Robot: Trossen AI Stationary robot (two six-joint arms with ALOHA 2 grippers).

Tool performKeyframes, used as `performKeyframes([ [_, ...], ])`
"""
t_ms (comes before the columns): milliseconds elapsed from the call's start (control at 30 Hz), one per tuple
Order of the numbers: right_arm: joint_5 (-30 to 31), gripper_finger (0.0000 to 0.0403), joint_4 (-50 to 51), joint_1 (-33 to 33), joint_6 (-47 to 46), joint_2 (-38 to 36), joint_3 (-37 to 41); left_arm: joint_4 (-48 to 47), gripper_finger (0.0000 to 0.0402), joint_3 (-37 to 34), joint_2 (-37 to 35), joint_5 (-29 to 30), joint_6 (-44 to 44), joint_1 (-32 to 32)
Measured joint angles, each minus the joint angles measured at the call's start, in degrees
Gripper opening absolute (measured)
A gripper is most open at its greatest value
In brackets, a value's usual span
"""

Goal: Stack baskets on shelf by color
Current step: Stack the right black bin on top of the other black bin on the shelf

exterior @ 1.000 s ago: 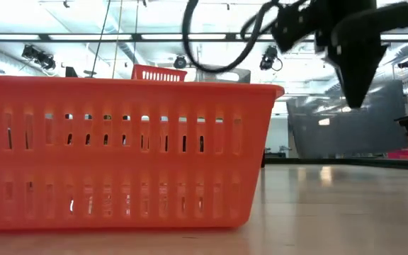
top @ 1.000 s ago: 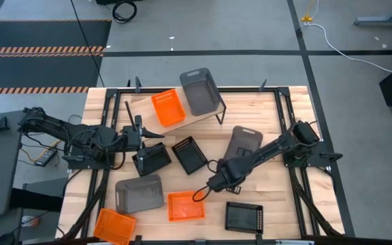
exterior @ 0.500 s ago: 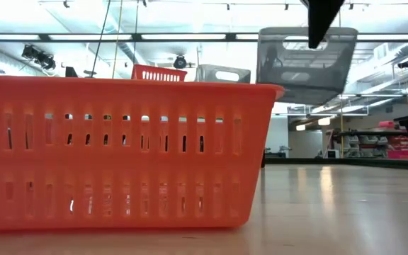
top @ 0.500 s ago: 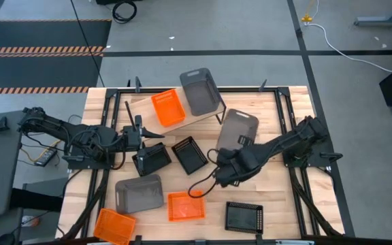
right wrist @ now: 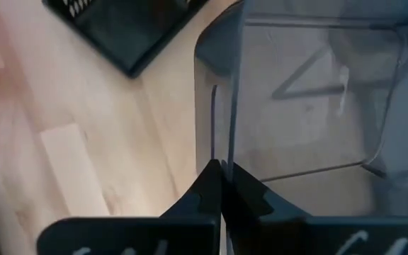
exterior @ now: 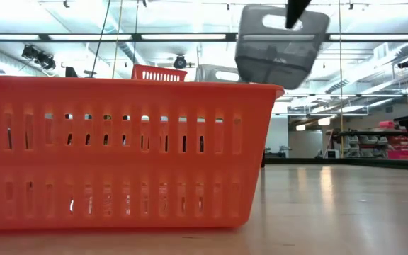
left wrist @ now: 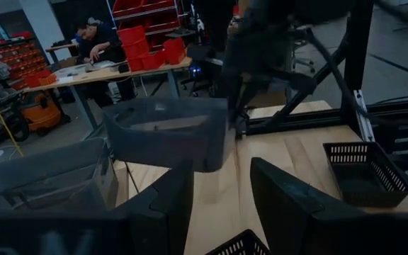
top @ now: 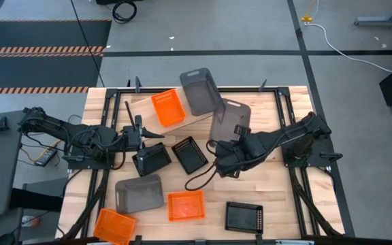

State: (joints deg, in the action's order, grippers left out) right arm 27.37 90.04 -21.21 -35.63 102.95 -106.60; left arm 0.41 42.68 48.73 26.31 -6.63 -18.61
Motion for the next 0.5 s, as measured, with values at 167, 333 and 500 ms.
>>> performKeyframes([
  [167, 3.6, 0.0011, 0.0, 0.9, 5.1, 0.0, -6.0, 0.0, 0.0149, 0.0, 0.0, 0.0, 0.0, 0.0],
  [333, 8.1, 0.0011, 0.0, 2.6, 12.5, 0.0, -13.0, 0.0, 0.0149, 0.0, 0.0, 0.0, 0.0, 0.0],
  [500, 8.7, 0.0011, -1.0, 5.3, 21.3, 0.0, -17.6, 0.0, 0.0149, 0.0, 0.0, 0.0, 0.0, 0.0],
])
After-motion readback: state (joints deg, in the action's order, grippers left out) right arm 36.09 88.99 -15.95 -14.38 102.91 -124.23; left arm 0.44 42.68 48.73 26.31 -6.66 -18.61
